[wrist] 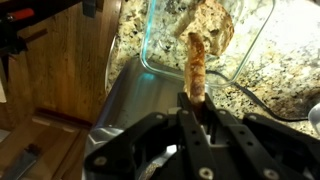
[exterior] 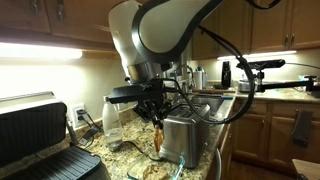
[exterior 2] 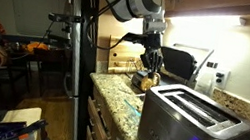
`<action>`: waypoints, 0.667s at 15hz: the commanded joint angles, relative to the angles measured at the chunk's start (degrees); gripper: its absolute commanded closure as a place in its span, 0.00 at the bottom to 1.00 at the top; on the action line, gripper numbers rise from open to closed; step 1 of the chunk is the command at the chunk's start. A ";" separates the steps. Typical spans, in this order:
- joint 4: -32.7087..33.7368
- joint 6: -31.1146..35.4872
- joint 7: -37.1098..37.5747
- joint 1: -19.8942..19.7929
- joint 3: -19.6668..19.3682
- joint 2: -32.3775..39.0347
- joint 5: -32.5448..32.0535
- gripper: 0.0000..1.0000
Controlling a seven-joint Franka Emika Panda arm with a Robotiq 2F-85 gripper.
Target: Place one slice of bread from the glass bowl inside the toaster
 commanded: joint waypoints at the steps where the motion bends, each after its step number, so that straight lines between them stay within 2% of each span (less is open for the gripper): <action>1: 0.30 -5.36 2.03 0.86 0.64 -3.80 -2.28 0.96; 10: -1.73 -11.39 4.29 -0.43 2.03 -10.82 -2.65 0.96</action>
